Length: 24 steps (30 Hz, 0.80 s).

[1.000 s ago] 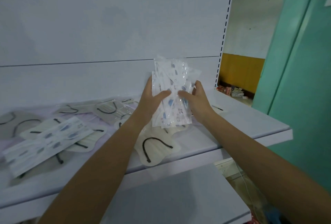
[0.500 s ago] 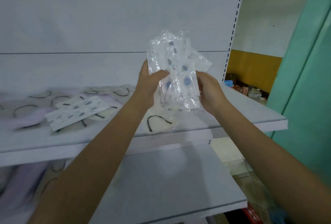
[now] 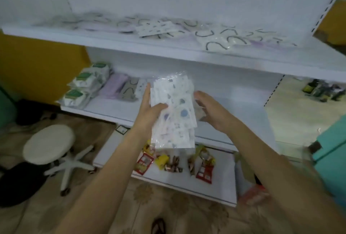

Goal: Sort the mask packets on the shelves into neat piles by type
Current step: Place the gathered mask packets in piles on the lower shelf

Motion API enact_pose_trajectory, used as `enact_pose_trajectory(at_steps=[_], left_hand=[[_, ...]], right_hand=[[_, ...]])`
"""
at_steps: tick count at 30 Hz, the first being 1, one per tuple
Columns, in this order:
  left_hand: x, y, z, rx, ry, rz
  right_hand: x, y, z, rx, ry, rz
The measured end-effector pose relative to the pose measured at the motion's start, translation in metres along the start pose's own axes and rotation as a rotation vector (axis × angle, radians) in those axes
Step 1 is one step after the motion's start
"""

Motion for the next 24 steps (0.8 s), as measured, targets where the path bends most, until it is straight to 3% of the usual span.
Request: enact_pose_trajectory(at_steps=[2,6,11,18,24], left_hand=[[-0.012,0.017,-0.019,0.076,0.012,-0.017],[-0.040,0.033,-0.066,0.265,0.046,-0.134],[-0.052,0.033,-0.118,0.081,-0.094,-0.278],[-0.035,-0.012,-0.179,0.164,-0.113,-0.164],[-0.029,-0.070,-0.200,-0.019,-0.310,-0.304]], right_hand=[[0.029,0.001,0.033,-0.098,0.013,0.054],[0.074,-0.001,0.086,-0.130,0.069,0.084],[0.101,-0.013,0.135,-0.169,0.140,0.062],[0.100,-0.055,0.195,0.023,0.070,0.066],[0.104,-0.102,0.222,0.294,-0.072,0.071]])
Point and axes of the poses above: each hand's wrist, its own y-axis away from the middle knuckle, its own z-axis out of the palm, x = y × z, the point moved 1 cm from there along -y, towards the middle knuckle, and after that the axes turned 6 degrees about y, right-handed, at the moved point
